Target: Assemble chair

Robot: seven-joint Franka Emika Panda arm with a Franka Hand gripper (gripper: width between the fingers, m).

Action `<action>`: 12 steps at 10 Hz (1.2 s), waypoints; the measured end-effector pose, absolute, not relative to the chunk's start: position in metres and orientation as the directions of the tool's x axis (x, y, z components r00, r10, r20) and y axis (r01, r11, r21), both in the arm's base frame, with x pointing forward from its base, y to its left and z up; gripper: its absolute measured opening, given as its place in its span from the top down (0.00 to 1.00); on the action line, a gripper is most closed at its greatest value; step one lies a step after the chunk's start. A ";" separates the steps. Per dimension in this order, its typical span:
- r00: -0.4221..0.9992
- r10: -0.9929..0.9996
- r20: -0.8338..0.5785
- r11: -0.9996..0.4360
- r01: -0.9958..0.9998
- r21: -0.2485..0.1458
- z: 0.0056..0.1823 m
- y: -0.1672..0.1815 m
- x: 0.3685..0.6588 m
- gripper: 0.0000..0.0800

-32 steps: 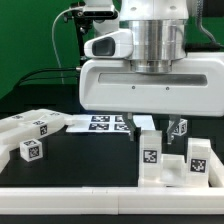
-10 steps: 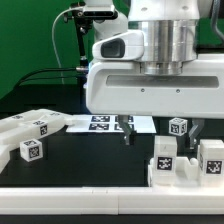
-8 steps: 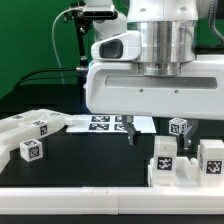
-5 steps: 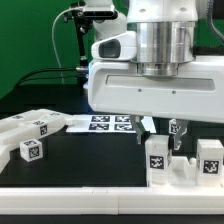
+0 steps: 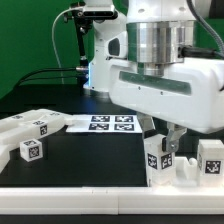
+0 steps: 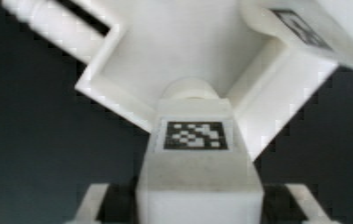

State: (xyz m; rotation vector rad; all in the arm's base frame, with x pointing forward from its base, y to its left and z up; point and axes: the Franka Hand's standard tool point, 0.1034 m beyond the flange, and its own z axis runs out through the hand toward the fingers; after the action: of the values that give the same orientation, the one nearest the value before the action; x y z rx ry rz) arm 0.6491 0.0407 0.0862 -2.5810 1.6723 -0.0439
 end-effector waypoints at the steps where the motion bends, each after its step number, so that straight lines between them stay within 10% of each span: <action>1: 0.183 -0.982 -0.042 -0.180 -0.981 -0.076 0.086 0.044 0.650 0.64; 5: -0.108 -0.992 -0.071 0.113 -0.991 -0.068 0.083 0.048 0.651 0.64; 7: 0.172 -0.985 -0.031 -0.169 -0.983 -0.068 0.082 0.051 0.648 0.28; 12: 0.628 -0.778 0.032 -0.628 -0.773 -0.090 0.082 0.052 0.652 0.19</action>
Offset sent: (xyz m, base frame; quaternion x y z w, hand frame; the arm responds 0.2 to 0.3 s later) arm 0.0095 0.0125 -0.0007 -0.0001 0.0058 0.1592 0.9872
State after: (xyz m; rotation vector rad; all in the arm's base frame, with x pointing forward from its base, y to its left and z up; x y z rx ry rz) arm 0.6524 0.0522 0.0818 -2.7727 1.3228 -0.1040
